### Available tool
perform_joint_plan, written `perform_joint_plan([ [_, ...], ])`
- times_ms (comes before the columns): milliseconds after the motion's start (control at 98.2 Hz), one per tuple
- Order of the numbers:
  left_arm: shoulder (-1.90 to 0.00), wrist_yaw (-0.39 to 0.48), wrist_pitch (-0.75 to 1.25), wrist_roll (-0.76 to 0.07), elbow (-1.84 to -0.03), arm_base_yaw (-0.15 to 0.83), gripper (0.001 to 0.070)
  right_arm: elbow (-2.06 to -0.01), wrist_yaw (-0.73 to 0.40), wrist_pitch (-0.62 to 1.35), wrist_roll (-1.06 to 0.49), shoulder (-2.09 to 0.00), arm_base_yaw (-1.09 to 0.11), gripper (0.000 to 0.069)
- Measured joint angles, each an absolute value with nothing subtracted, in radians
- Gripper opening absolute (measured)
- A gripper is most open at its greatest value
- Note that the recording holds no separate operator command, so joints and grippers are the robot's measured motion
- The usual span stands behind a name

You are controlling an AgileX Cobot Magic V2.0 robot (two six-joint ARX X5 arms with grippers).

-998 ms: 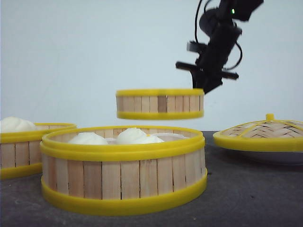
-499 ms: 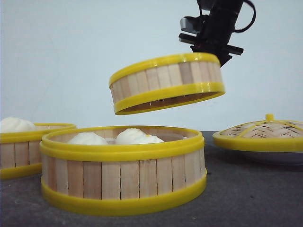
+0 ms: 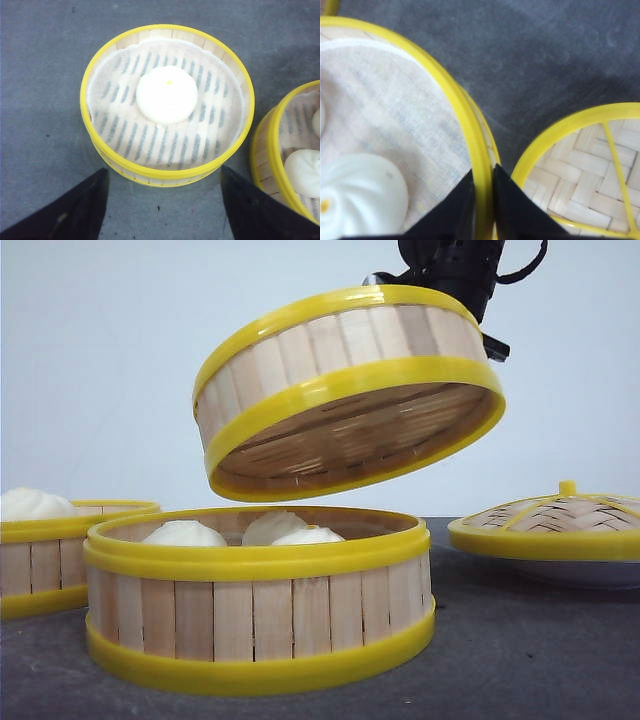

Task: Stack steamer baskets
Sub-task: 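Lift the basket with the right gripper and carry it over the nearest basket, then lower the held basket onto the nearest basket's rim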

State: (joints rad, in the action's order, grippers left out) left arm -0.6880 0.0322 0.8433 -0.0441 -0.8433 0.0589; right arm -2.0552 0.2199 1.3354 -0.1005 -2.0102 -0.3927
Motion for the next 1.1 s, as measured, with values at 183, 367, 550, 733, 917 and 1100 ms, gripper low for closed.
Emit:
perform_joint_plan([
  [183, -0.688, 0.032, 0.845, -0.044, -0.843, 0.059, 0.0428, -1.929, 0.223, 1.283, -0.103, -1.867, -0.426, 0.0029],
  [367, -0.688, 0.032, 0.845, -0.044, -0.843, 0.059, 0.0428, -1.717, 0.277, 1.093, -0.104, -1.705, -0.456, 0.0029],
  [550, -0.688, 0.032, 0.844, -0.044, -0.843, 0.059, 0.0428, -1.530, 0.284, 0.934, -0.109, -1.622, -0.485, 0.0029],
  [733, -0.688, 0.032, 0.845, -0.044, -0.843, 0.059, 0.0428, -1.416, 0.284, 0.760, -0.108, -1.612, -0.505, 0.0029],
  [917, -0.688, 0.032, 0.845, -0.044, -0.843, 0.059, 0.0428, -1.316, 0.280, 0.619, -0.108, -1.612, -0.537, 0.0029],
  [1100, -0.688, 0.032, 0.845, -0.044, -0.843, 0.059, 0.0428, -1.297, 0.282, 0.540, -0.107, -1.612, -0.543, 0.0029],
])
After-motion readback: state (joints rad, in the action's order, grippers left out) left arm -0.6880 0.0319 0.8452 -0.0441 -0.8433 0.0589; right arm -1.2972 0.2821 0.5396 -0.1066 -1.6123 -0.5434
